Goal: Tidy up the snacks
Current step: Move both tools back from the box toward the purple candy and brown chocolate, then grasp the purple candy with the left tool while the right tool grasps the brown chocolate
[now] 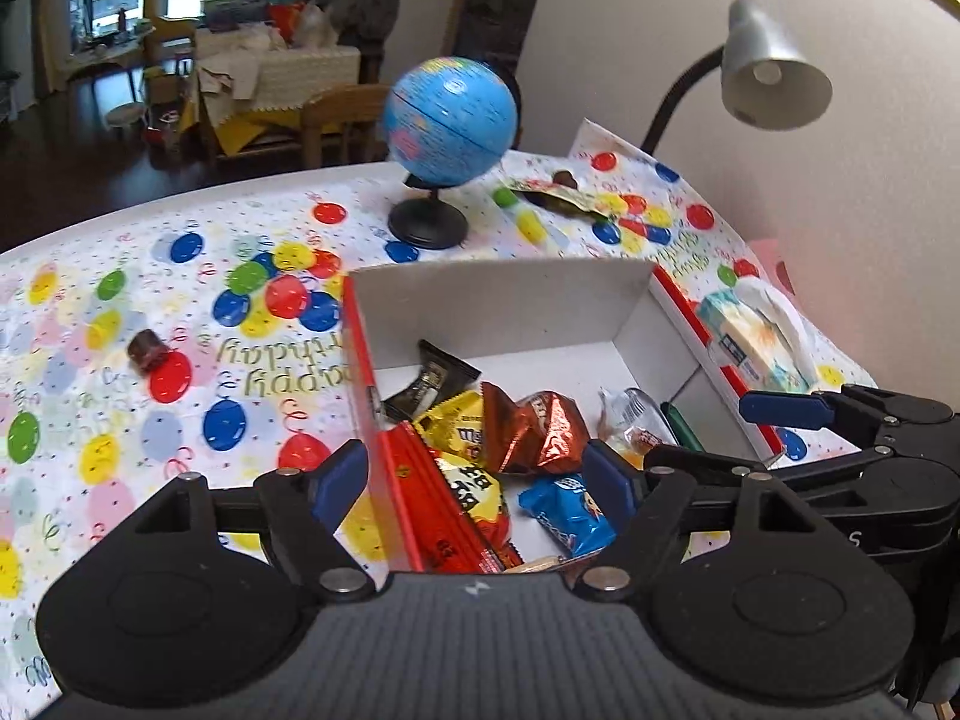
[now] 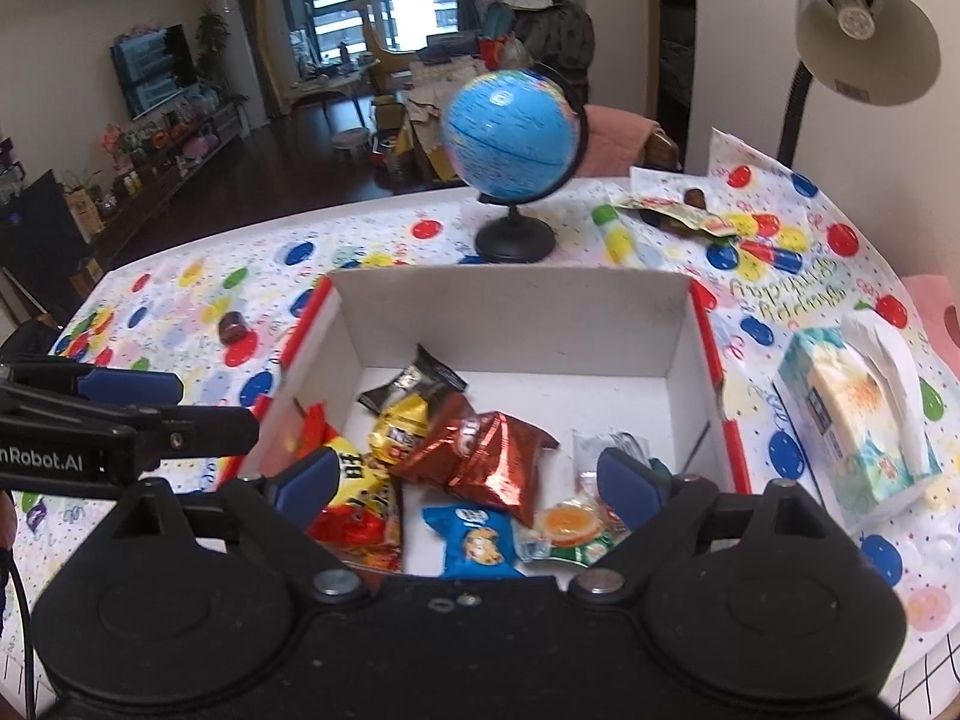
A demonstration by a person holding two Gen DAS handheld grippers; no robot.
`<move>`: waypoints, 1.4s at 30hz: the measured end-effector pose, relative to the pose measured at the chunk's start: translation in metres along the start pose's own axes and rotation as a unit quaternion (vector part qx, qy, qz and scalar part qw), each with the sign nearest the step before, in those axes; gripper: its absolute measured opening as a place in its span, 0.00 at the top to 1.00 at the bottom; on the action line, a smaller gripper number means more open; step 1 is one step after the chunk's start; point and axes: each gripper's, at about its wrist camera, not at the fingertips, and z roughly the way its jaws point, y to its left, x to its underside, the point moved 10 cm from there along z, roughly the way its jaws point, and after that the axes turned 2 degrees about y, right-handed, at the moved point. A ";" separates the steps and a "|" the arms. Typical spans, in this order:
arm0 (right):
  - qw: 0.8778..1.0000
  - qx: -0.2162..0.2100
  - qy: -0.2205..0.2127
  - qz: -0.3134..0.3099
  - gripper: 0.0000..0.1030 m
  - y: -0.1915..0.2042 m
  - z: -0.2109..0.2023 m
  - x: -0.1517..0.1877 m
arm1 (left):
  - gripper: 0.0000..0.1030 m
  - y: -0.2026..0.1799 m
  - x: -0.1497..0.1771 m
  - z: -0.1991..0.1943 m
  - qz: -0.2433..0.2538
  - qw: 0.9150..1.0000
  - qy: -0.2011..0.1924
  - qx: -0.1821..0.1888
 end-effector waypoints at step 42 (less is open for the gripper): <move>0.985 -0.094 0.028 -0.142 0.03 0.267 0.135 -0.048 | 0.22 0.325 0.122 -0.135 -0.245 0.938 -0.020 -0.243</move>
